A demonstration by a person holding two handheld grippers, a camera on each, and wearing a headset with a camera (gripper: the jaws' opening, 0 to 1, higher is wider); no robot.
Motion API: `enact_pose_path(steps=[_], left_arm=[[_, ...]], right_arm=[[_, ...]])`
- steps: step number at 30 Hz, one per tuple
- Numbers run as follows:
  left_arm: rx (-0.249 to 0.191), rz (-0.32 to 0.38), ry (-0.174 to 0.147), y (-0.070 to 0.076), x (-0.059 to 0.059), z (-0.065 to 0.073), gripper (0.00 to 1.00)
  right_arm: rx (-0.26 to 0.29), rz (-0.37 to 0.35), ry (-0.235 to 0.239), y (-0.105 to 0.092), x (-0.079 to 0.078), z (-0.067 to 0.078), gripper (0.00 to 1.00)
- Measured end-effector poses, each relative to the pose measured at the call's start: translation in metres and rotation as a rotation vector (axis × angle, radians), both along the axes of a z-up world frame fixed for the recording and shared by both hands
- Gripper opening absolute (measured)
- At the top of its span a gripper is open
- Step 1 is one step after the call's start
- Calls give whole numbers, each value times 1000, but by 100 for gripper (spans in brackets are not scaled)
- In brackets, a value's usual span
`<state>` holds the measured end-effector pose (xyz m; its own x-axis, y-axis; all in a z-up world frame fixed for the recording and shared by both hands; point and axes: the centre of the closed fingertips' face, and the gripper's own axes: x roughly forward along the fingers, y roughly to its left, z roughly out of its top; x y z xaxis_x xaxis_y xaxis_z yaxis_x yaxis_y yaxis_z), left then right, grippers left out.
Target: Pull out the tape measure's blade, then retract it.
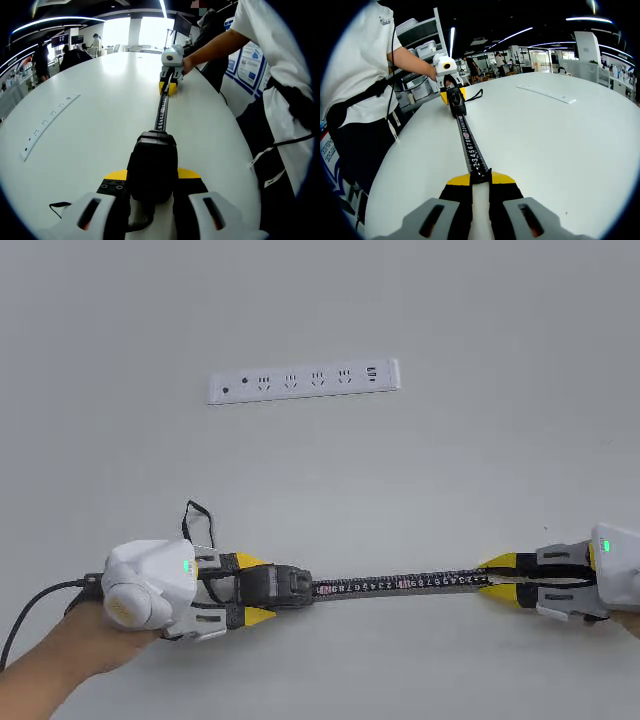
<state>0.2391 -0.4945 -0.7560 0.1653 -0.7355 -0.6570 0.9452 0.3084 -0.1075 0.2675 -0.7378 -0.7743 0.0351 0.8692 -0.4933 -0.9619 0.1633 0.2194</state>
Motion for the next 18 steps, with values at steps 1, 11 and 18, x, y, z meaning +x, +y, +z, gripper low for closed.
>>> enact_pose_path(steps=[1,11,18], left_arm=[[1,-2,-1,0,0,0,28],[7,-5,-1,0,0,-1,28],[7,-4,-2,0,-1,-1,29]], right_arm=[[-1,0,0,0,0,0,8],[-4,0,-4,-3,2,-1,9],[-9,-1,-1,-8,1,0,9]])
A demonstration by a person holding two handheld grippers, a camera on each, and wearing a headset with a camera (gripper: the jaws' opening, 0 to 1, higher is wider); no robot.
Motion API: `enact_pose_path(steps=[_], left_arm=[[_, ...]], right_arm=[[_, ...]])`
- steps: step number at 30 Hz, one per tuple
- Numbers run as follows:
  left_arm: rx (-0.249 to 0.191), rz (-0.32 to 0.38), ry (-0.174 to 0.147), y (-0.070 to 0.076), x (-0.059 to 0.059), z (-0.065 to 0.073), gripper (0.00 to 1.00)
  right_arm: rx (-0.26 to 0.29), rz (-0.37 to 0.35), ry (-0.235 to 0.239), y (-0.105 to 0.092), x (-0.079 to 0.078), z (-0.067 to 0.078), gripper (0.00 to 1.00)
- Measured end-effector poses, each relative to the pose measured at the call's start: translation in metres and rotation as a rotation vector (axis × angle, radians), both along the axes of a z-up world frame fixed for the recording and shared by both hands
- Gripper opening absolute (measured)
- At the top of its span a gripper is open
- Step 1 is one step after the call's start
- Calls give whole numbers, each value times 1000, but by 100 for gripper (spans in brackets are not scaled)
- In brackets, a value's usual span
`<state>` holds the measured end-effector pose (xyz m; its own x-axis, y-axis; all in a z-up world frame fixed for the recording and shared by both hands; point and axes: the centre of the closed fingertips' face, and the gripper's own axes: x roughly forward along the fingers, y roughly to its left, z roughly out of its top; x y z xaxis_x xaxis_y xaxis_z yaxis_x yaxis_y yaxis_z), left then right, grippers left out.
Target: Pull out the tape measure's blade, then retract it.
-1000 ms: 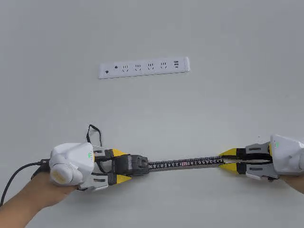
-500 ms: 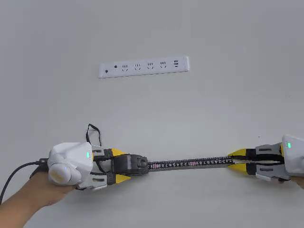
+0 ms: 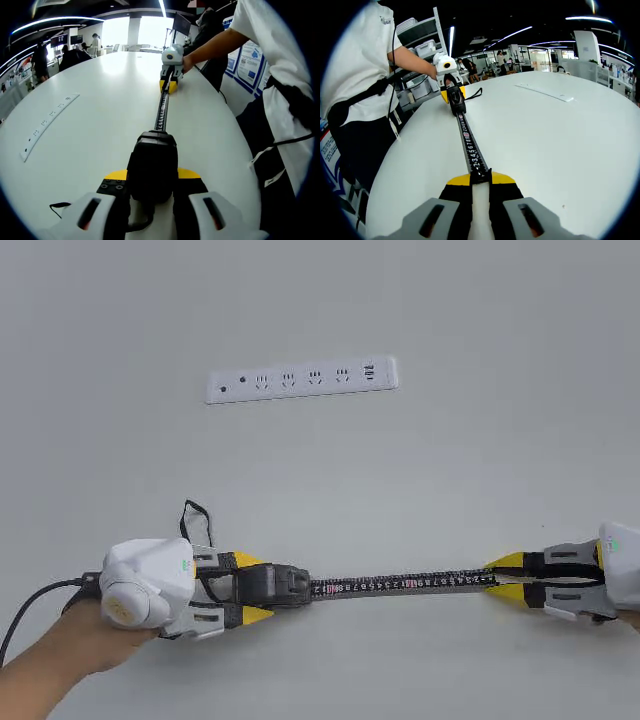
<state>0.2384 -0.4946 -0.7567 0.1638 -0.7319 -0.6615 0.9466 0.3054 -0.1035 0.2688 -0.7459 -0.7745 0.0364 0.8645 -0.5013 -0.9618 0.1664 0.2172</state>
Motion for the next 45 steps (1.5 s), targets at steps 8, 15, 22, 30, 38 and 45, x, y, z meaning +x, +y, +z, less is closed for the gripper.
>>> enact_pose_path(steps=[8,15,22,30,38,45], left_arm=[[-2,-2,1,1,0,-2,29],[-4,-3,0,0,-1,-2,29],[-7,-5,3,0,-1,-2,29],[-7,-3,2,-1,-1,-2,30],[0,-6,-3,-1,-1,-3,30],[-9,-1,-8,-2,-1,-1,30]], right_arm=[[0,-11,-6,-1,1,0,9],[-10,-8,-5,0,0,1,10],[5,-22,16,-1,0,2,11],[-6,-4,-5,1,-2,2,13],[11,2,-6,13,-1,3,23],[21,-1,-7,16,0,4,31]])
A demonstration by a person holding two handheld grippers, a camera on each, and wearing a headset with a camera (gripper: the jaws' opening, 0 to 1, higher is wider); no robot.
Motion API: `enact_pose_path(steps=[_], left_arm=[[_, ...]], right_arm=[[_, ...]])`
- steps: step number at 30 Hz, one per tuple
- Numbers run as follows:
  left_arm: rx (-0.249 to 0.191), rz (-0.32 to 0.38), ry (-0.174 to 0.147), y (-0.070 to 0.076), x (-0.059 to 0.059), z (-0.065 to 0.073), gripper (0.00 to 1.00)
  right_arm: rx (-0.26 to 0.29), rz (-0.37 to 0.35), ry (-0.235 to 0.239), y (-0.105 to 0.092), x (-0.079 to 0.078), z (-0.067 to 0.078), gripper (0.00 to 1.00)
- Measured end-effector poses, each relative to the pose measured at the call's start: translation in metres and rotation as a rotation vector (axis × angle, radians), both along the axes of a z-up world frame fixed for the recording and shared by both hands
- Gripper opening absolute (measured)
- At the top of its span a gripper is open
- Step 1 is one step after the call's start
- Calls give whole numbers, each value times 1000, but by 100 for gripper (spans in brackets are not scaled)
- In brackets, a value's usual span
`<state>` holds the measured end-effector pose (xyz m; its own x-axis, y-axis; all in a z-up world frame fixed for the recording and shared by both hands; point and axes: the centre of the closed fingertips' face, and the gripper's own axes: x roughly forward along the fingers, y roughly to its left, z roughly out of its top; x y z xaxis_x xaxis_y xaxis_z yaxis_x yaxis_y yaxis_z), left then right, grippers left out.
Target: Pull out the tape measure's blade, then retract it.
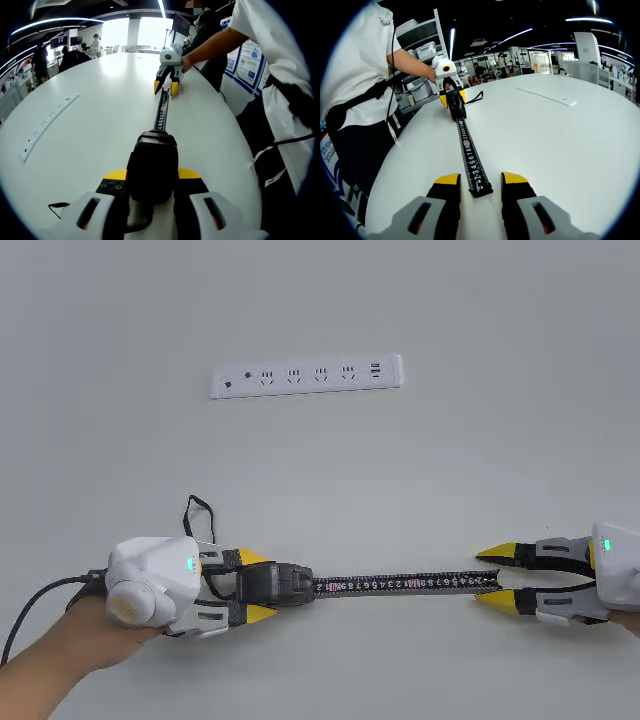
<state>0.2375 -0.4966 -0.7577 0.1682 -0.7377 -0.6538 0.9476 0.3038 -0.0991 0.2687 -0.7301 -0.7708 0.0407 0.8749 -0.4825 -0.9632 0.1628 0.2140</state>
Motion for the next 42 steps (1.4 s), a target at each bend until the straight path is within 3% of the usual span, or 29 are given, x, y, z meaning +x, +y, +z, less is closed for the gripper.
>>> enact_pose_path(steps=[10,12,14,18,21,27,32,42], left_arm=[[3,1,0,0,0,-1,31],[22,-6,-7,0,0,-4,31],[62,-27,-41,1,0,-6,31],[45,17,-34,1,2,-9,34],[-4,37,-31,-4,4,1,40],[10,43,-22,-2,7,3,49],[-9,68,-10,-2,8,5,56],[-13,82,-12,0,7,6,57]], right_arm=[[3,-7,-8,3,-1,1,38],[2,-8,-4,3,-1,1,37],[2,-11,-3,4,0,1,36],[8,-19,8,5,-2,1,36],[5,-21,10,6,-2,2,35],[20,-37,12,8,0,6,38],[22,-42,11,10,1,8,41],[16,-50,11,9,2,8,41]])
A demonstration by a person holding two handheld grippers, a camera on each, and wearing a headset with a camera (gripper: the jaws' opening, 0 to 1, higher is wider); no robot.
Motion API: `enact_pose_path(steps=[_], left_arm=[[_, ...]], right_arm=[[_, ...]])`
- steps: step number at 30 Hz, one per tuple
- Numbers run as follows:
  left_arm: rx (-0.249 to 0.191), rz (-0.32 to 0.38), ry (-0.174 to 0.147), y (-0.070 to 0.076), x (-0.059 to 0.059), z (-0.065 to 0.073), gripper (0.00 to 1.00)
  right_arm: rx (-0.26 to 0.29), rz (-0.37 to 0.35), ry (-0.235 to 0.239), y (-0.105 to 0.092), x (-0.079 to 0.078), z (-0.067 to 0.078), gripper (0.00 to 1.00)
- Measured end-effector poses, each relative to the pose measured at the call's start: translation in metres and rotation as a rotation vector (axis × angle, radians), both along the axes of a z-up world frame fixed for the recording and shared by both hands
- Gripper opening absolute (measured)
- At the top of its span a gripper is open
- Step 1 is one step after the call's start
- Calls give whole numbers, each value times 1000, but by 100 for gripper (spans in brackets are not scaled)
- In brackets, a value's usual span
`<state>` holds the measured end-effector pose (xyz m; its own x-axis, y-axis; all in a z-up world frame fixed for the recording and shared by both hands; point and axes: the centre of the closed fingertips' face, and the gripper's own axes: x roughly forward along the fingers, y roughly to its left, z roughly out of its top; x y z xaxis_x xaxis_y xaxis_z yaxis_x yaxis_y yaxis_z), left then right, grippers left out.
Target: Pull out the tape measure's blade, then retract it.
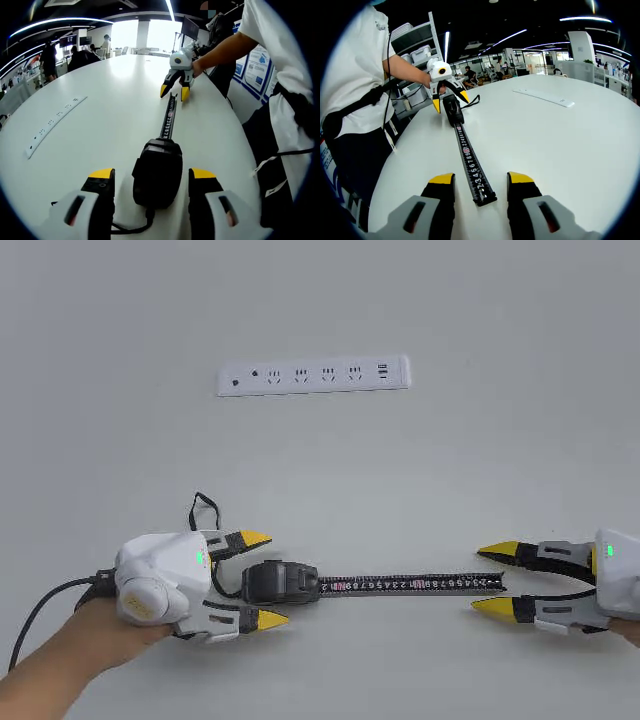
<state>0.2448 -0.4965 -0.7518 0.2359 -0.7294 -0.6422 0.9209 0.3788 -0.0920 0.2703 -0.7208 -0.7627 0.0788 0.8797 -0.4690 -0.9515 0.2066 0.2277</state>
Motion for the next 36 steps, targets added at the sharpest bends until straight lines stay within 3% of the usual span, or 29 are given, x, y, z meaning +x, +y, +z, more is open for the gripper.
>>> enact_pose_path(steps=[5,8,14,16,20,36], left_arm=[[-13,22,8,3,1,2,57],[-11,32,4,4,2,3,57],[-49,75,-2,5,9,13,57],[-40,86,-10,7,11,14,57],[-65,126,-11,9,14,23,57],[-92,217,-16,23,10,36,58]], right_arm=[[2,-16,-8,-1,2,3,41],[6,-30,-13,-3,4,6,41],[19,-75,-13,-4,6,12,40],[17,-87,-15,-4,5,14,40],[61,-165,-8,-3,12,27,41],[99,-268,-6,2,5,52,47]])
